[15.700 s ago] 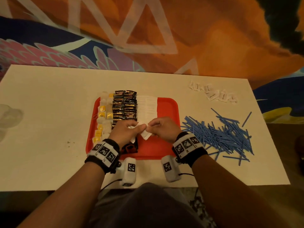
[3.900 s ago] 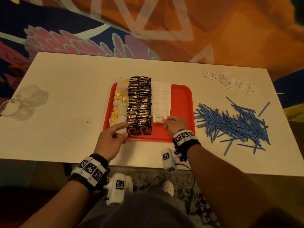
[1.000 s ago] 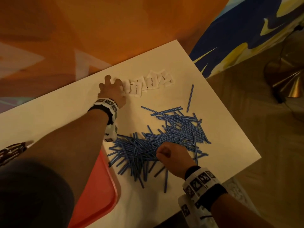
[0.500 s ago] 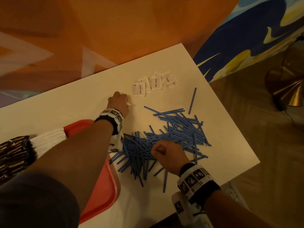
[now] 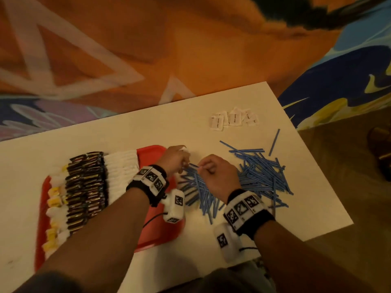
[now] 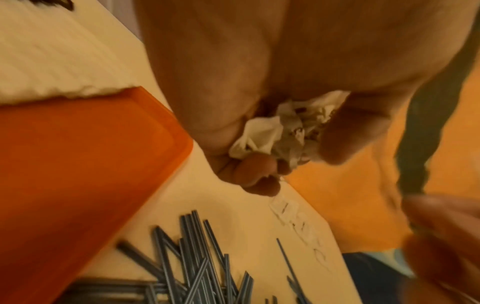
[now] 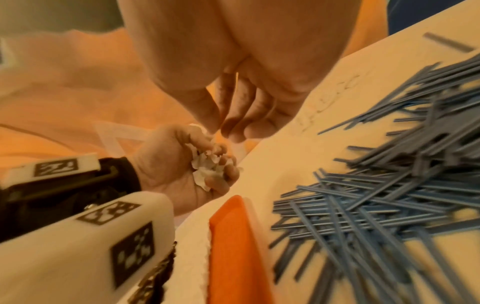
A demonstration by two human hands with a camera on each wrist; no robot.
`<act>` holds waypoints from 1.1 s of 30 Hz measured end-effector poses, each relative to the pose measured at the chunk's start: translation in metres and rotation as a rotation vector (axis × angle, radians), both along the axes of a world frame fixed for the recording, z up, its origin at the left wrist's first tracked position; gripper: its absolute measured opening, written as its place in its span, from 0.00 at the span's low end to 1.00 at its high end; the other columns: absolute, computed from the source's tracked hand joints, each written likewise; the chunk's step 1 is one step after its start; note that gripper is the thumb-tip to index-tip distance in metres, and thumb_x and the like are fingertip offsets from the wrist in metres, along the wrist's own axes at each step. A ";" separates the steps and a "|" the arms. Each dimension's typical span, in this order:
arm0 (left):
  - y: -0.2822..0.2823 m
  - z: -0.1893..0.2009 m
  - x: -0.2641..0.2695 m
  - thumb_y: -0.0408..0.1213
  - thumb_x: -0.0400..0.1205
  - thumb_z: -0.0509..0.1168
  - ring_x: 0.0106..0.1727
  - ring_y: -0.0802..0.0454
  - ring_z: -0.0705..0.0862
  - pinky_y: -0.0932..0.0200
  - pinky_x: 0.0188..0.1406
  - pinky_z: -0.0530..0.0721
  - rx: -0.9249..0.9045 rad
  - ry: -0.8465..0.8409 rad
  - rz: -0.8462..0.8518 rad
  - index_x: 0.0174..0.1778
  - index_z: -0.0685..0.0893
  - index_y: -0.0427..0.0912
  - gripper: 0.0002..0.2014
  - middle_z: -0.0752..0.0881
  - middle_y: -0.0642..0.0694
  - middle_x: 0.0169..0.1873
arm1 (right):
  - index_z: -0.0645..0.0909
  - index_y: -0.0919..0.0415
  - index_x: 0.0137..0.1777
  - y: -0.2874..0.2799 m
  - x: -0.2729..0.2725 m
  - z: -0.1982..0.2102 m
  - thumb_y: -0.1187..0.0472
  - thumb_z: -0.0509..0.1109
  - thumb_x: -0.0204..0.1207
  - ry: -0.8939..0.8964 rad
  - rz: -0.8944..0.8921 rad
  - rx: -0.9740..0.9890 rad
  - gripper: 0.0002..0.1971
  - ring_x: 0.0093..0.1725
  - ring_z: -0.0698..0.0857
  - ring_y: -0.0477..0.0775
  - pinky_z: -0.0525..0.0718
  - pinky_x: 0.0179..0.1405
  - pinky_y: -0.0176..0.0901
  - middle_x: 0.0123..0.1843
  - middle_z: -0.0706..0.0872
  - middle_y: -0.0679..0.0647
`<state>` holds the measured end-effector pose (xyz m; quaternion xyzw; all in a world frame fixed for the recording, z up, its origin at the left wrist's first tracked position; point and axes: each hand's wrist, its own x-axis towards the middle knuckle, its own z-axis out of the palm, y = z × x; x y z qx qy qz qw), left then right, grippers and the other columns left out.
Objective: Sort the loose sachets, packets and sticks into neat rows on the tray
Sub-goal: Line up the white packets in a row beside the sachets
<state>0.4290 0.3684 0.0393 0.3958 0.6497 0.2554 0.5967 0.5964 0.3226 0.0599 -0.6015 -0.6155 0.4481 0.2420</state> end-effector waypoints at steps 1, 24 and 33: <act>-0.013 0.008 -0.006 0.27 0.82 0.62 0.15 0.53 0.70 0.68 0.18 0.65 -0.022 -0.069 0.050 0.29 0.71 0.39 0.15 0.72 0.40 0.26 | 0.83 0.54 0.46 -0.004 -0.010 0.006 0.63 0.72 0.78 0.045 -0.034 0.020 0.03 0.34 0.81 0.34 0.74 0.34 0.20 0.36 0.84 0.46; -0.270 0.076 -0.180 0.32 0.85 0.68 0.24 0.55 0.78 0.66 0.15 0.68 0.181 -0.202 0.186 0.55 0.79 0.39 0.06 0.80 0.45 0.31 | 0.81 0.59 0.40 -0.168 -0.202 0.065 0.67 0.70 0.81 0.420 0.048 -0.179 0.08 0.34 0.84 0.44 0.82 0.31 0.36 0.35 0.86 0.48; -0.297 0.079 -0.204 0.36 0.79 0.76 0.29 0.53 0.78 0.57 0.30 0.72 0.263 -0.180 0.410 0.47 0.89 0.42 0.04 0.86 0.44 0.34 | 0.83 0.66 0.53 -0.208 -0.220 0.069 0.63 0.76 0.77 0.462 -0.066 -0.248 0.09 0.34 0.85 0.49 0.84 0.36 0.41 0.42 0.89 0.58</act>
